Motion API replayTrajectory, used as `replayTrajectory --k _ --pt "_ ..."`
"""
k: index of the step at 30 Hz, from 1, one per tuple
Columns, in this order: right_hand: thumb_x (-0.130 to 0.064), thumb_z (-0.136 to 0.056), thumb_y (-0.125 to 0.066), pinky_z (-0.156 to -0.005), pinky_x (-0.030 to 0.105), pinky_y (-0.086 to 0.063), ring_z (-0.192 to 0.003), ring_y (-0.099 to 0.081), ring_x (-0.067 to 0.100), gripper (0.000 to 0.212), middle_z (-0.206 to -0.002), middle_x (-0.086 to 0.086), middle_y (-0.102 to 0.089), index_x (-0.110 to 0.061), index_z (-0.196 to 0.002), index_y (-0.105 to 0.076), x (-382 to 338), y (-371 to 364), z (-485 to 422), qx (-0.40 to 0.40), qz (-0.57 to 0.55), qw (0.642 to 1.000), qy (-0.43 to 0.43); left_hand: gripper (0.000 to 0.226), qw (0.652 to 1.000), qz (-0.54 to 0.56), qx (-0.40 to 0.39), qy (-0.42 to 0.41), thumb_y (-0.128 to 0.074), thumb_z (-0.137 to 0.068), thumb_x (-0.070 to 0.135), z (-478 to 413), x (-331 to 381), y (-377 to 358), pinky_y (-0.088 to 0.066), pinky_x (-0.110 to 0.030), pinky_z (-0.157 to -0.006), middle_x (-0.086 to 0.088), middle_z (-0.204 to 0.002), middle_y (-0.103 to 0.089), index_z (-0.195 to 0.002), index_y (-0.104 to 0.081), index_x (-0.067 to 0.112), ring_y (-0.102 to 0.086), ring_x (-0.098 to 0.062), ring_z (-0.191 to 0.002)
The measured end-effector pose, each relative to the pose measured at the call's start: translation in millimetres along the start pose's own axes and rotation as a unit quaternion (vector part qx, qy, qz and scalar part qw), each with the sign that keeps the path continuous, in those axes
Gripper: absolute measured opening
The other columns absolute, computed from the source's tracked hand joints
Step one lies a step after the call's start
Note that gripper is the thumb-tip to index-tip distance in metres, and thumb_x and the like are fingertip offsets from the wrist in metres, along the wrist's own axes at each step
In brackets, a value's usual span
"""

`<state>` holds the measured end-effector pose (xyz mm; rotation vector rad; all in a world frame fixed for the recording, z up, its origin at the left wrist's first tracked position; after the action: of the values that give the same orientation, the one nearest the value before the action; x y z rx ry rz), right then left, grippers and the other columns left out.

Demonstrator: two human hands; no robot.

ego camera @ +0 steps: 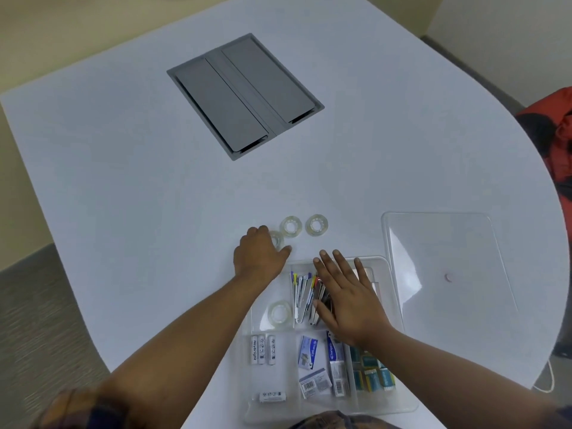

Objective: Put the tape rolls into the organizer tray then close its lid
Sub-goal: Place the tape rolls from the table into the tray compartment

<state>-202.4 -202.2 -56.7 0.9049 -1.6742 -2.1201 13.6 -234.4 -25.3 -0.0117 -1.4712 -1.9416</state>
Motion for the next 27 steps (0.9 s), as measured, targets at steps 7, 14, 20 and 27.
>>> replayTrajectory --k 7,14,20,27 --pt "-0.061 -0.099 -0.025 -0.120 0.048 -0.002 -0.152 0.001 0.017 0.072 -0.166 -0.004 -0.003 -0.024 -0.158 -0.004 1.5 0.2 -0.6 -0.002 -0.004 1.000 0.002 0.059 0.993 -0.104 -0.040 0.022 -0.068 -0.076 0.053 -29.1 0.3 -9.7 -0.043 -0.036 -0.080 -0.010 -0.117 -0.052 -0.116 -0.052 0.013 -0.055 -0.029 -0.107" --pt "-0.059 -0.099 -0.027 -0.120 0.048 -0.002 -0.152 0.001 0.017 0.071 -0.166 -0.005 -0.002 -0.025 -0.158 -0.004 1.9 -0.2 -1.5 -0.003 -0.007 1.000 0.003 0.048 0.995 -0.101 0.012 -0.015 -0.066 -0.074 0.043 -29.3 -13.7 12.2 -0.044 -0.034 -0.071 -0.006 -0.108 -0.058 -0.113 -0.057 0.018 -0.059 -0.028 -0.097" --pt "-0.058 -0.099 -0.031 -0.120 0.049 -0.003 -0.152 0.001 0.017 0.072 -0.166 -0.005 -0.002 -0.025 -0.158 -0.005 2.9 -1.2 -1.0 0.003 -0.011 1.000 0.004 0.055 0.994 0.053 0.096 -0.022 -0.070 -0.072 0.047 15.5 -34.6 34.6 -0.041 -0.027 -0.070 0.005 -0.114 -0.061 -0.122 -0.053 0.028 -0.061 -0.020 -0.098" --pt "-0.056 -0.099 -0.034 -0.121 0.048 -0.002 -0.152 0.002 0.017 0.072 -0.166 -0.004 -0.003 -0.025 -0.158 -0.006 2.2 -1.3 -1.3 0.000 -0.004 1.000 0.004 0.030 0.991 0.070 0.093 -0.062 -0.073 -0.072 0.044 79.4 -41.9 32.0 -0.038 -0.020 -0.057 0.018 -0.097 -0.062 -0.096 -0.056 0.035 -0.058 -0.008 -0.079"
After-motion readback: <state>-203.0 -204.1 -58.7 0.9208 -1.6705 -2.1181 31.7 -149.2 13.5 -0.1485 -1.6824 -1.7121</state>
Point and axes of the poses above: each hand's wrist, its own z-axis away from the middle knuckle, its own y-axis out of the back of the hand, x = y × z, the point moved 3 cm from there along -z, towards the middle knuckle
